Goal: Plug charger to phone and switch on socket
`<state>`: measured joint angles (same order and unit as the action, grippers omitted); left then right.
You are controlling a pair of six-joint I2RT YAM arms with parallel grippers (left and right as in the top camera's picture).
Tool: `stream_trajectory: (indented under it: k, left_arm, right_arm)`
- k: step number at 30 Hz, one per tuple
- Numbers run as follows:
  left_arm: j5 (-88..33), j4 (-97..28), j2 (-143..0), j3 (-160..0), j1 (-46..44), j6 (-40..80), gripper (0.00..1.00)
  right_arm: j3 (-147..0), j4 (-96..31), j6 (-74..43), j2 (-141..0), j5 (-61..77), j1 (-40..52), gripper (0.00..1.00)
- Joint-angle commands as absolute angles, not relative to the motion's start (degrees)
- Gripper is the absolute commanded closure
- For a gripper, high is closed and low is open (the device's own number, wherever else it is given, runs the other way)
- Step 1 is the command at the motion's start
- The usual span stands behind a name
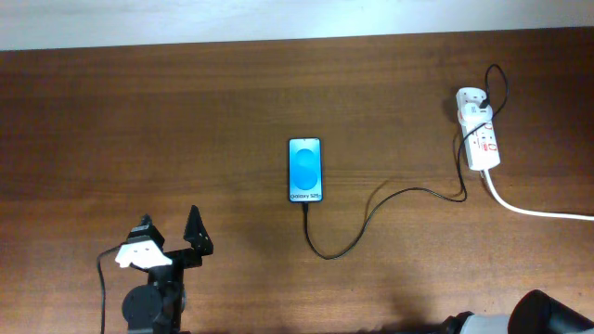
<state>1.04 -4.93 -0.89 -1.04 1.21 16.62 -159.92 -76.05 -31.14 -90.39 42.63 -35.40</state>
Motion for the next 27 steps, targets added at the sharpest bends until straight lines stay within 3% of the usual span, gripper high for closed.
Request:
stream_trajectory:
  k: [1,4,8,12,15,18,21,27]
  left_arm:
    - [1.7,-4.6,-0.3,-0.5,1.1,15.5,0.01]
    - [1.7,-4.7,-0.3,-0.5,1.3,15.5,0.01]
    - [1.7,-4.7,-0.3,-0.5,1.3,15.5,0.01]
    - [2.6,-4.6,-0.3,-0.5,1.3,11.0,0.01]
    - [2.5,-4.6,-0.3,-0.5,1.3,-4.3,0.01]
    - [2.5,-4.6,-0.3,-0.5,1.3,-4.8,0.01]
    - [2.5,-4.6,-0.3,-0.5,1.3,-4.8,0.01]
    - [2.5,-4.6,-0.3,-0.5,1.3,-4.8,0.01]
  right_arm:
    - [-159.9,-76.3,-30.9,-89.3,43.5,-35.6,0.67]
    - [-159.9,-76.3,-30.9,-89.0,45.7,-35.6,0.67]
    - [-159.9,-76.3,-30.9,-88.8,47.0,-35.6,0.54]
    - [-159.9,-74.8,-31.7,-88.8,47.0,-35.6,0.54]
    - [-159.9,-64.8,-34.8,-88.9,48.2,-35.6,0.44]
    - [-159.9,-55.7,-34.8,-88.8,49.4,-35.6,0.38]
    - [-159.9,-56.3,-34.8,-88.2,53.8,-35.7,0.32]
    - [-159.2,-62.9,-28.4,-80.1,53.8,-35.6,0.06]
